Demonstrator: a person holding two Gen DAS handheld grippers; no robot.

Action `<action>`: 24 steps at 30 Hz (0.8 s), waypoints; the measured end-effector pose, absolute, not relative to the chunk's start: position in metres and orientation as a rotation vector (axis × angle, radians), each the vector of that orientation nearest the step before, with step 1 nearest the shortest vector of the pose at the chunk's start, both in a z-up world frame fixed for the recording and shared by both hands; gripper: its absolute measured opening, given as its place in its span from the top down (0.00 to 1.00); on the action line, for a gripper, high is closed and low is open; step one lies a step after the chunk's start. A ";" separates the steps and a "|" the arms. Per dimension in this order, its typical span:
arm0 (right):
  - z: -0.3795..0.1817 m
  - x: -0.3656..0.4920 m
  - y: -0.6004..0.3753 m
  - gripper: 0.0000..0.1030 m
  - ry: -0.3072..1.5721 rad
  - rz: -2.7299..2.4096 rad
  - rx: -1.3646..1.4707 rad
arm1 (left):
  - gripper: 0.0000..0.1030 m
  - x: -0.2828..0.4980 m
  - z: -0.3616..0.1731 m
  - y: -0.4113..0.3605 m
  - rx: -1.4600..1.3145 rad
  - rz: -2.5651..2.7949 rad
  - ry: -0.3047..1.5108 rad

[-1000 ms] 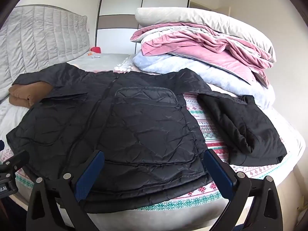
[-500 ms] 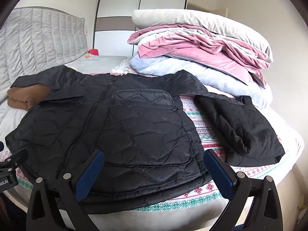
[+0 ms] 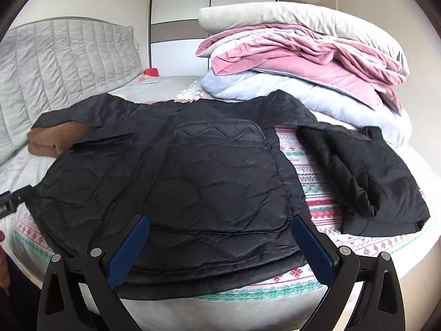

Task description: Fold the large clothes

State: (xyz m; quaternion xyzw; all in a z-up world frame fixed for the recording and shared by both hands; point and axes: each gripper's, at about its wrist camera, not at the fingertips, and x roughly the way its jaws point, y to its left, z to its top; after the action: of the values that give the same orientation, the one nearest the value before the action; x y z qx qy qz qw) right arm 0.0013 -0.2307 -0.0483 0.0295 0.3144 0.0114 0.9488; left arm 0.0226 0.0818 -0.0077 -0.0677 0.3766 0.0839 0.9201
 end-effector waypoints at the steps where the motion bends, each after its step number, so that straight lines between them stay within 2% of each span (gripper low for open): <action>1: -0.048 0.003 -0.239 0.00 0.641 0.018 0.078 | 0.00 0.023 -0.008 0.085 -0.145 0.174 0.782; 5: -0.052 0.010 -0.282 0.00 0.676 0.006 0.204 | 0.00 0.027 -0.012 0.111 -0.213 0.176 0.794; 13: -0.097 0.016 -0.364 0.00 0.824 -0.011 0.591 | 0.03 0.036 -0.027 0.162 -0.357 0.222 0.814; 16: -0.111 0.020 -0.379 0.16 0.862 -0.050 0.663 | 0.12 0.049 -0.032 0.173 -0.415 0.222 0.816; 17: -0.116 0.024 -0.381 0.25 0.877 -0.058 0.675 | 0.15 0.055 -0.036 0.173 -0.426 0.225 0.821; 18: -0.121 0.028 -0.383 0.32 0.901 -0.069 0.689 | 0.23 0.061 -0.041 0.171 -0.427 0.229 0.835; 19: -0.124 0.031 -0.383 0.35 0.917 -0.077 0.694 | 0.31 0.067 -0.048 0.169 -0.424 0.231 0.856; 20: -0.130 0.035 -0.383 0.40 0.938 -0.086 0.700 | 0.36 0.070 -0.053 0.168 -0.428 0.225 0.875; 22: -0.139 0.041 -0.381 0.49 0.973 -0.096 0.707 | 0.62 0.077 -0.064 0.164 -0.437 0.208 0.912; 23: -0.142 0.044 -0.380 0.65 0.981 -0.092 0.712 | 0.70 0.079 -0.068 0.159 -0.416 0.213 0.923; 24: -0.144 0.046 -0.380 0.84 0.978 -0.077 0.712 | 0.90 0.080 -0.069 0.156 -0.393 0.216 0.922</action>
State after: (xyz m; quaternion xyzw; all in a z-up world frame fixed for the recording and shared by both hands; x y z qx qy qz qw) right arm 0.0462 -0.3796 -0.1437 0.3345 0.4597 -0.0361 0.8219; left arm 0.0802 0.1560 -0.0685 -0.1879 0.4409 0.1031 0.8716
